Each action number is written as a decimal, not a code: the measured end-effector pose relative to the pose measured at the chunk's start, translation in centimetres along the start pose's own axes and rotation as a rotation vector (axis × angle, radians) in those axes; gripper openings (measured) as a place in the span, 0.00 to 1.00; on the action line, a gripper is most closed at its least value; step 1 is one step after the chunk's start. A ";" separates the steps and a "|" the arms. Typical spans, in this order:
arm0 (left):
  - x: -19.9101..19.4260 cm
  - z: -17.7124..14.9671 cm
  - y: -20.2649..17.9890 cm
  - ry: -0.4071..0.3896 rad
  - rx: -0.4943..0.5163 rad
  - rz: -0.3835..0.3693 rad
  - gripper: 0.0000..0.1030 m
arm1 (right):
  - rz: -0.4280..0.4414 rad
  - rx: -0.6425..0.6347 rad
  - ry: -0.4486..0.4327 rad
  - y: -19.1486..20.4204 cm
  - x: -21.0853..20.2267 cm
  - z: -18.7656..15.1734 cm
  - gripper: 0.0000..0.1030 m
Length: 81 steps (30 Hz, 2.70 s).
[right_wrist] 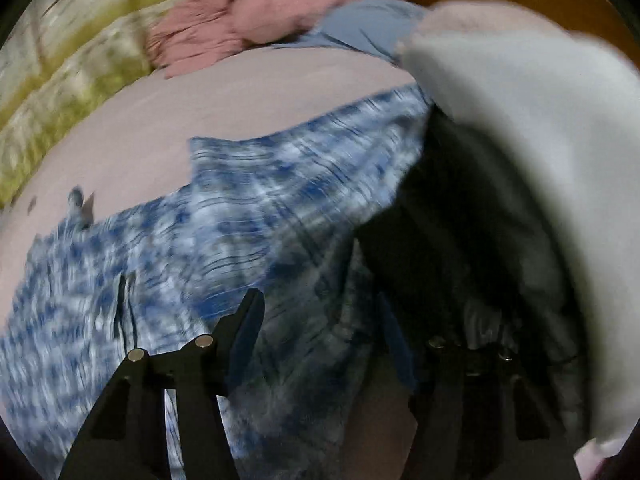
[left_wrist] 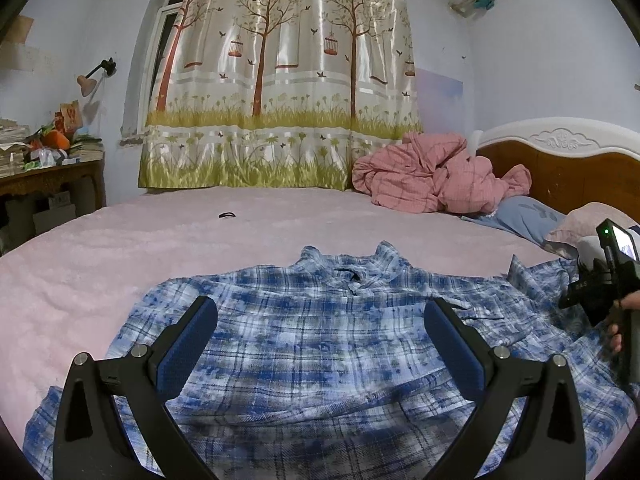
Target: Fold large clothes
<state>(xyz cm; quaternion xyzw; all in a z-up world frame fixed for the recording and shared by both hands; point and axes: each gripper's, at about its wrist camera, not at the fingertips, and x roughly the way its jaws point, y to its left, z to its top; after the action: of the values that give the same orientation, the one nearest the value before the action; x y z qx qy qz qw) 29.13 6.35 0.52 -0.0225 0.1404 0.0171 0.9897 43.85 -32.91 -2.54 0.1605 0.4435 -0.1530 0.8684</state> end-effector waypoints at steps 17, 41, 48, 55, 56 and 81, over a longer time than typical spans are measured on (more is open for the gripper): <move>0.0 -0.2 0.0 -0.015 0.013 -0.002 1.00 | 0.089 -0.607 -0.182 7.6 -5.2 -6.9 0.05; -0.3 -0.1 -0.2 -0.033 0.024 -0.022 1.00 | 0.047 0.078 -0.129 -2.6 0.9 3.6 0.04; -0.4 -0.2 0.1 -0.028 0.009 -0.021 1.00 | 0.203 -0.228 -0.462 2.8 -8.1 0.4 0.03; -0.9 -0.3 0.2 -0.039 0.005 -0.018 1.00 | 0.474 -0.381 -0.408 10.9 -12.6 -7.3 0.03; -1.0 -0.3 0.3 -0.039 0.000 -0.017 1.00 | 0.480 -0.390 -0.395 11.6 -12.3 -8.4 0.03; -4.2 3.3 -13.6 -0.089 0.448 -0.201 0.95 | 0.320 -0.131 -0.436 -9.2 -14.3 -11.5 0.73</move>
<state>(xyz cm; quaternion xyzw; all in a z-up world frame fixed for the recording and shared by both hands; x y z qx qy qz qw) 26.57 -7.19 5.36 0.1842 0.0939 -0.1118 0.9720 23.83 -34.67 1.43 0.1354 0.2239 -0.0159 0.9650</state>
